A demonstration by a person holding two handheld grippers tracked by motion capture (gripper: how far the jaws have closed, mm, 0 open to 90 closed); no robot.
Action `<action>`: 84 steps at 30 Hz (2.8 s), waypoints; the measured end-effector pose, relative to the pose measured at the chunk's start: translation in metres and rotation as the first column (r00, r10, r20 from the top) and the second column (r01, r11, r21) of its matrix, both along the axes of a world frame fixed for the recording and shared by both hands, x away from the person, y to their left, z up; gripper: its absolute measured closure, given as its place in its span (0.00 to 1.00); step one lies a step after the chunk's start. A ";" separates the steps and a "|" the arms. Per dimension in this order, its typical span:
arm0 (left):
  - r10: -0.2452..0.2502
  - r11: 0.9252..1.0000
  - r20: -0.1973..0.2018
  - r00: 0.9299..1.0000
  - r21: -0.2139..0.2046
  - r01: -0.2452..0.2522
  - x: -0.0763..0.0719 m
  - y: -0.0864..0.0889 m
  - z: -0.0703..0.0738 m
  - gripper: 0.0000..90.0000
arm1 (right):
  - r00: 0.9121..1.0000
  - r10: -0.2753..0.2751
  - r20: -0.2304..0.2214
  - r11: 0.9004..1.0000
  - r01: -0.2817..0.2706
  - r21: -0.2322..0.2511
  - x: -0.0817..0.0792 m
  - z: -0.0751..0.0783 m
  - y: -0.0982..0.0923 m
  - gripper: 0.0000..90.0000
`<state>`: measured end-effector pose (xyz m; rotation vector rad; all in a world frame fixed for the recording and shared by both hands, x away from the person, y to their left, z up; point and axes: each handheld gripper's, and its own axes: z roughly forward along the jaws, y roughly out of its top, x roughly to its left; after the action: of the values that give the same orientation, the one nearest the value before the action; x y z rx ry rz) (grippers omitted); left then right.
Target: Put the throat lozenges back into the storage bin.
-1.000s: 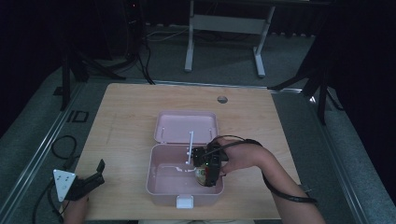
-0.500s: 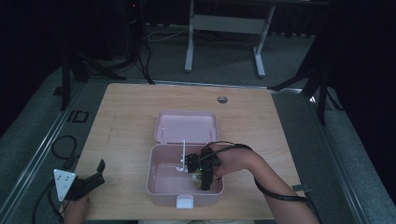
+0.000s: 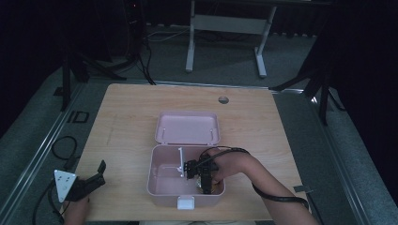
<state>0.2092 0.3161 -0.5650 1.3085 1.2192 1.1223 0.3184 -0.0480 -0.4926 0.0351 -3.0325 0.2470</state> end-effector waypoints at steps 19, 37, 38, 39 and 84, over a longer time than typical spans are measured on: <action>0.000 1.000 -0.002 1.000 0.002 0.000 0.000 0.000 0.000 0.01 | 0.999 0.001 0.037 0.980 -0.009 0.199 -0.006 0.057 -0.016 0.15; -0.003 1.000 0.001 1.000 0.004 0.003 0.000 -0.001 0.000 0.01 | 0.958 -0.215 0.189 0.857 0.093 0.507 0.002 0.114 -0.115 0.15; -0.004 1.000 0.001 1.000 0.005 0.004 0.000 -0.001 0.000 0.01 | 0.954 -0.228 0.195 0.851 0.098 0.515 0.003 0.112 -0.120 0.14; -0.003 1.000 0.001 1.000 0.005 0.003 0.000 -0.001 0.000 0.01 | 0.951 -0.239 0.197 0.847 0.106 0.521 0.004 0.109 -0.124 0.14; -0.001 1.000 -0.001 1.000 0.007 0.001 0.000 -0.001 0.000 0.01 | 0.313 -0.949 0.041 0.188 0.457 0.869 0.033 -0.058 -0.302 0.14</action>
<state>0.2091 0.3150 -0.5652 1.3149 1.2160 1.1257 0.3514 -0.3496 -0.5506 -1.8370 -2.8173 -1.3401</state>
